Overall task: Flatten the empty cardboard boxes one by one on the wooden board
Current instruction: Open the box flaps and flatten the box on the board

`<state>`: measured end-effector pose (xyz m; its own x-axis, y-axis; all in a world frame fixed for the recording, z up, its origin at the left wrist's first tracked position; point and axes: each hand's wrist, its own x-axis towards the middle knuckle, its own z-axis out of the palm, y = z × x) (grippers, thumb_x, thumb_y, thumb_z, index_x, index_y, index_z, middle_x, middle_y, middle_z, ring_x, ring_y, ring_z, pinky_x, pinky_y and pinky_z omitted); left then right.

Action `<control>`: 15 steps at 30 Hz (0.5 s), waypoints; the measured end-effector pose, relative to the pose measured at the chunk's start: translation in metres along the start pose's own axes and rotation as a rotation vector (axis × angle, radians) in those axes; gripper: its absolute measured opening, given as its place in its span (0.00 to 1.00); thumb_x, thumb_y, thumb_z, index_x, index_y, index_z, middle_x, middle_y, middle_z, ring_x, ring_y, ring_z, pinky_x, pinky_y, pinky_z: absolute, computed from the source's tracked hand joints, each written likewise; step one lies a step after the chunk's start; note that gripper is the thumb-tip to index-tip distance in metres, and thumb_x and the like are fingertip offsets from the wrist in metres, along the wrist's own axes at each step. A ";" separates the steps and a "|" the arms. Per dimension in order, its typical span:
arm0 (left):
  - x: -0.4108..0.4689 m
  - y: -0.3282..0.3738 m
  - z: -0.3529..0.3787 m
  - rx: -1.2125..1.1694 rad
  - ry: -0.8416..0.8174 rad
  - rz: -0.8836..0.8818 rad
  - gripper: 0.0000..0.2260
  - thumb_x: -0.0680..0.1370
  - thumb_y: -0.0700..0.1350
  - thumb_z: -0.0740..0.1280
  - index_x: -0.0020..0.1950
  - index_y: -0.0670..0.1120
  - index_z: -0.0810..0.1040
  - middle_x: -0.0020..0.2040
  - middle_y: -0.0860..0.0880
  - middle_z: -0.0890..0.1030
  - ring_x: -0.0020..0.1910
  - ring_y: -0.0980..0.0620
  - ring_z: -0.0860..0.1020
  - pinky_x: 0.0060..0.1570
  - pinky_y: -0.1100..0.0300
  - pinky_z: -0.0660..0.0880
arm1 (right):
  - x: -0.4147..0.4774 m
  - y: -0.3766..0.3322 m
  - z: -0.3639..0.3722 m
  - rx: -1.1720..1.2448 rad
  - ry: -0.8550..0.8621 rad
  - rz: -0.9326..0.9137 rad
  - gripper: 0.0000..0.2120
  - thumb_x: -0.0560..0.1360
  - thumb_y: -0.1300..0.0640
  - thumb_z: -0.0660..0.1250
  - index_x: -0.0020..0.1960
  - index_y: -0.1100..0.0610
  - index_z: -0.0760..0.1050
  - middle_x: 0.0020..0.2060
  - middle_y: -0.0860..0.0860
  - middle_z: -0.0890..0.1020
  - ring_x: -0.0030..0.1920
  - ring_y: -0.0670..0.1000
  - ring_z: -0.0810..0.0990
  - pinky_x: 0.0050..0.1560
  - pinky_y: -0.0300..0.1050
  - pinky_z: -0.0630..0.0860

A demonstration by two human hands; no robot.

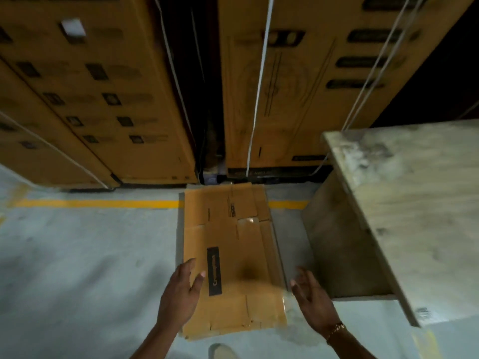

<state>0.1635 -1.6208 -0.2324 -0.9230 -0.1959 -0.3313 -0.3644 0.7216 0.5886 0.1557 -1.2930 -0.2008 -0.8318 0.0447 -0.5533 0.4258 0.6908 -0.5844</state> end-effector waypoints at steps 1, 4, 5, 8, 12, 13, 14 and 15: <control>-0.003 0.030 -0.013 -0.007 -0.004 0.046 0.28 0.77 0.66 0.52 0.74 0.56 0.66 0.70 0.55 0.72 0.66 0.54 0.73 0.59 0.54 0.74 | -0.015 -0.010 -0.023 0.029 0.041 -0.019 0.39 0.73 0.27 0.53 0.77 0.48 0.58 0.69 0.46 0.73 0.66 0.50 0.75 0.63 0.47 0.71; -0.011 0.123 -0.041 -0.036 -0.018 0.181 0.23 0.80 0.63 0.55 0.73 0.58 0.66 0.69 0.59 0.71 0.66 0.57 0.72 0.56 0.62 0.70 | -0.054 -0.028 -0.090 0.109 0.202 -0.074 0.37 0.70 0.30 0.55 0.73 0.50 0.66 0.66 0.48 0.78 0.60 0.45 0.77 0.56 0.39 0.70; -0.013 0.152 -0.045 -0.051 -0.031 0.222 0.22 0.80 0.63 0.56 0.73 0.59 0.65 0.69 0.60 0.71 0.65 0.58 0.72 0.55 0.63 0.69 | -0.063 -0.026 -0.112 0.120 0.263 -0.079 0.35 0.72 0.32 0.57 0.72 0.51 0.67 0.64 0.48 0.79 0.59 0.45 0.77 0.55 0.38 0.70; -0.015 0.231 -0.043 -0.062 -0.101 0.361 0.22 0.79 0.67 0.54 0.72 0.64 0.63 0.68 0.63 0.70 0.63 0.61 0.72 0.55 0.61 0.71 | -0.086 -0.007 -0.175 0.156 0.388 -0.078 0.36 0.72 0.27 0.58 0.72 0.48 0.67 0.63 0.46 0.79 0.61 0.48 0.79 0.57 0.43 0.74; -0.023 0.331 -0.004 -0.051 -0.186 0.509 0.23 0.76 0.72 0.51 0.69 0.68 0.62 0.68 0.61 0.70 0.66 0.58 0.71 0.61 0.55 0.73 | -0.114 0.050 -0.252 0.193 0.569 -0.086 0.28 0.75 0.31 0.57 0.71 0.42 0.66 0.64 0.41 0.77 0.64 0.42 0.76 0.57 0.43 0.75; -0.027 0.356 0.010 -0.053 -0.195 0.550 0.25 0.75 0.74 0.50 0.69 0.68 0.62 0.68 0.61 0.70 0.67 0.58 0.71 0.62 0.56 0.73 | -0.123 0.066 -0.271 0.184 0.609 -0.081 0.27 0.76 0.33 0.57 0.72 0.42 0.65 0.66 0.40 0.76 0.65 0.42 0.74 0.59 0.43 0.74; -0.033 0.381 0.024 -0.055 -0.206 0.594 0.27 0.74 0.75 0.49 0.69 0.67 0.63 0.69 0.60 0.71 0.68 0.57 0.71 0.63 0.56 0.72 | -0.132 0.085 -0.290 0.159 0.640 -0.073 0.27 0.77 0.35 0.57 0.73 0.43 0.64 0.68 0.40 0.73 0.66 0.42 0.73 0.61 0.43 0.73; -0.041 0.406 0.040 -0.051 -0.217 0.633 0.29 0.73 0.75 0.48 0.70 0.65 0.64 0.69 0.59 0.71 0.68 0.57 0.70 0.64 0.57 0.70 | -0.141 0.104 -0.309 0.133 0.663 -0.061 0.27 0.78 0.35 0.56 0.74 0.43 0.63 0.70 0.40 0.71 0.68 0.43 0.71 0.63 0.43 0.72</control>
<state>0.0585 -1.2935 -0.0090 -0.9167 0.3966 -0.0484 0.2285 0.6198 0.7507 0.2070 -1.0048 -0.0004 -0.8800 0.4710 -0.0607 0.3762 0.6135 -0.6943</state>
